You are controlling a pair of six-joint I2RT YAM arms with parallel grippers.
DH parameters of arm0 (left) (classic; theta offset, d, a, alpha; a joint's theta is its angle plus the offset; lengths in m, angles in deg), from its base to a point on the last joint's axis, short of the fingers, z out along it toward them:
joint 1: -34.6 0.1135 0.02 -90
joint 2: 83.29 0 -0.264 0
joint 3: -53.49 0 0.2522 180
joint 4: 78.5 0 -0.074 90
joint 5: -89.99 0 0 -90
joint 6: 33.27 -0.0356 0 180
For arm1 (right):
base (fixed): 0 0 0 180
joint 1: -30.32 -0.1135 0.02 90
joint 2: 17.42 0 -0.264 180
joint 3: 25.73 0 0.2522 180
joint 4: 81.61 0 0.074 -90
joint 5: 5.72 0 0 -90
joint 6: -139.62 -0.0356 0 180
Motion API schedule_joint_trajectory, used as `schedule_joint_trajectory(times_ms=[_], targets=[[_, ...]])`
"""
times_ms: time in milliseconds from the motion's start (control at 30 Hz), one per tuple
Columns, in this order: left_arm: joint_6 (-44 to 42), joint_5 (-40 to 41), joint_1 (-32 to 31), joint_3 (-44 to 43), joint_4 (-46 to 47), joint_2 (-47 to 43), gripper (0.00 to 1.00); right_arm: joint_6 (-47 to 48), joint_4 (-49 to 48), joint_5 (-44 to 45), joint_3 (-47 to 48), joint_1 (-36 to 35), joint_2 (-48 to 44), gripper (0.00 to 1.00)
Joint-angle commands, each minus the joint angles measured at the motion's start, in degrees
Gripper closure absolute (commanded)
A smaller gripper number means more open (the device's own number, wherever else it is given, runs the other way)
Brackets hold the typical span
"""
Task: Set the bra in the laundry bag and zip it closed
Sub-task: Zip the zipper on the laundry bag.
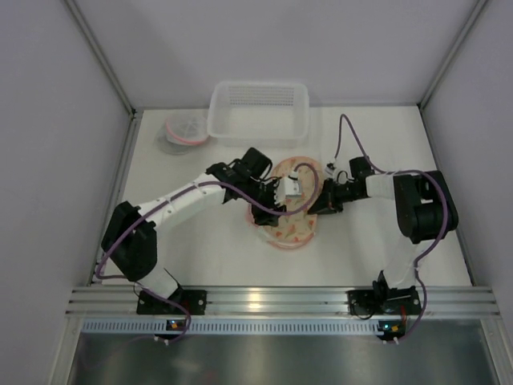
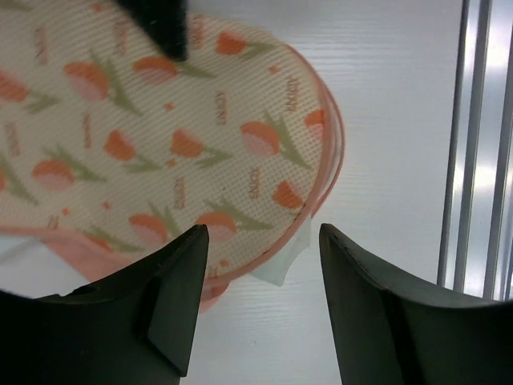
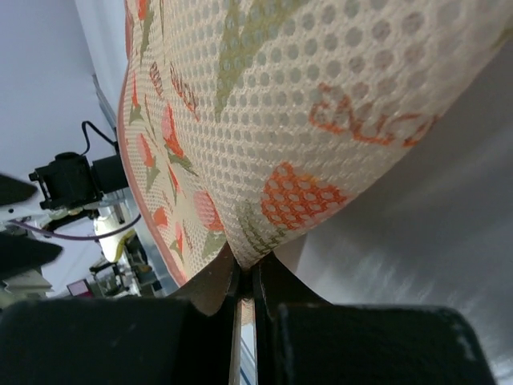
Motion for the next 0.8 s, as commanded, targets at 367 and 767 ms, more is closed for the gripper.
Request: schedule_joint_trajectory(times_ms=[367, 767], targets=[[-10.7, 15.0, -18.0, -15.0, -6.4, 16.0, 0.4, 6.5, 9.6, 1.3, 12.5, -4.1, 8.4, 1.0], [-17.6, 14.5, -18.4, -18.9, -6.4, 21.4, 0.43, 1.7, 8.7, -0.9, 13.3, -5.7, 5.8, 1.0]])
